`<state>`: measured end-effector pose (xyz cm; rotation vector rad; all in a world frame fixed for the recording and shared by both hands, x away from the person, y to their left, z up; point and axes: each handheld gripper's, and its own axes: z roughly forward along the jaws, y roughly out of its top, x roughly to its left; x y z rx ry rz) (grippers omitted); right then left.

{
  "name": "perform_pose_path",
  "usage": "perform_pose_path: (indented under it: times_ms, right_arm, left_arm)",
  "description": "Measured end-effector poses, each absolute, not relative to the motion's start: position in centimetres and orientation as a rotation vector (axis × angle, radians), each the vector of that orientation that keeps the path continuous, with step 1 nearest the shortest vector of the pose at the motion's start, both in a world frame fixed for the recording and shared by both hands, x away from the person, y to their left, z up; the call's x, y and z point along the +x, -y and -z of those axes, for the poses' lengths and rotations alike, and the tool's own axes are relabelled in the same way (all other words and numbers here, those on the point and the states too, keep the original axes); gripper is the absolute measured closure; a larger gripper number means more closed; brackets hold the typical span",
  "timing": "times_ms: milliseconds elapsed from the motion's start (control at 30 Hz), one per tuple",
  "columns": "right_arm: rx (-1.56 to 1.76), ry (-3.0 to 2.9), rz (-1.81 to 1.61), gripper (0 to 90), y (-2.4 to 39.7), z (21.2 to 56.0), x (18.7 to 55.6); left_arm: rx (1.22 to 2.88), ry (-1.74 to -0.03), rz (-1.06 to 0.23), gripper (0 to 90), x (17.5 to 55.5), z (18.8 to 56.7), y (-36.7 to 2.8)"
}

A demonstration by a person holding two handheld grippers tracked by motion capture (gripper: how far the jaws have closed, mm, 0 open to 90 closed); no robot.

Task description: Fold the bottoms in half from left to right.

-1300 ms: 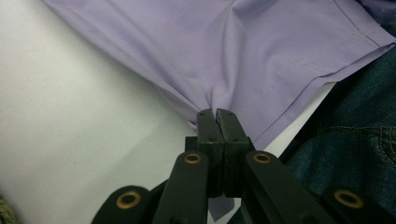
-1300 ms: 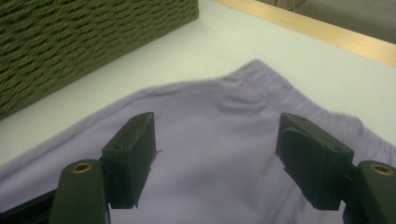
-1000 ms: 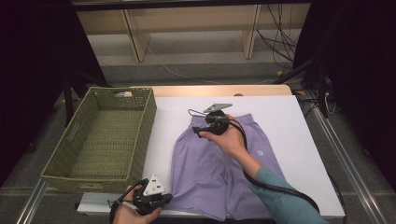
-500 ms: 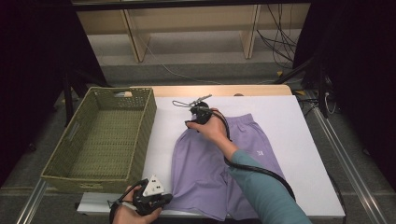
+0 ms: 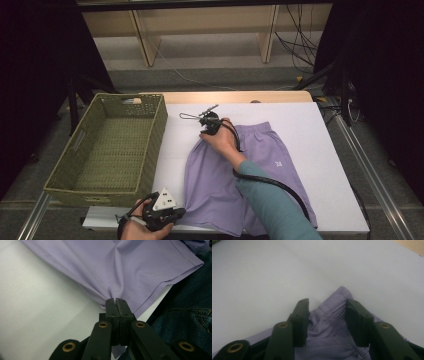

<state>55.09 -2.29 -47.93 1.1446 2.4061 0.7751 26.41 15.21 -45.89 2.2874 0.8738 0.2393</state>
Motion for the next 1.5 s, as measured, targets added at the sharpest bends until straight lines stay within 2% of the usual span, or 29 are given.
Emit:
perform_pose_path:
  times_ms: [67,367,833,1500]
  right_arm:
    - [1.094,-2.407,-0.718,64.2,2.0,47.9,55.0]
    - [1.047,-2.400,-0.680,85.8,1.5,47.9,54.6]
    - [1.143,-2.375,-0.799,87.4,1.4,46.1,55.3]
    - [1.106,-2.309,-0.944,87.6,0.7,42.0,55.9]
  left_arm:
    - [2.286,-0.871,-0.238,89.0,26.4,45.8,-15.2]
    - [2.277,-0.864,-0.238,89.0,26.3,45.7,-15.1]
    - [2.137,-0.852,-0.188,89.2,26.0,43.6,-15.8]
    - [1.976,-0.814,-0.252,89.2,25.9,40.6,-17.2]
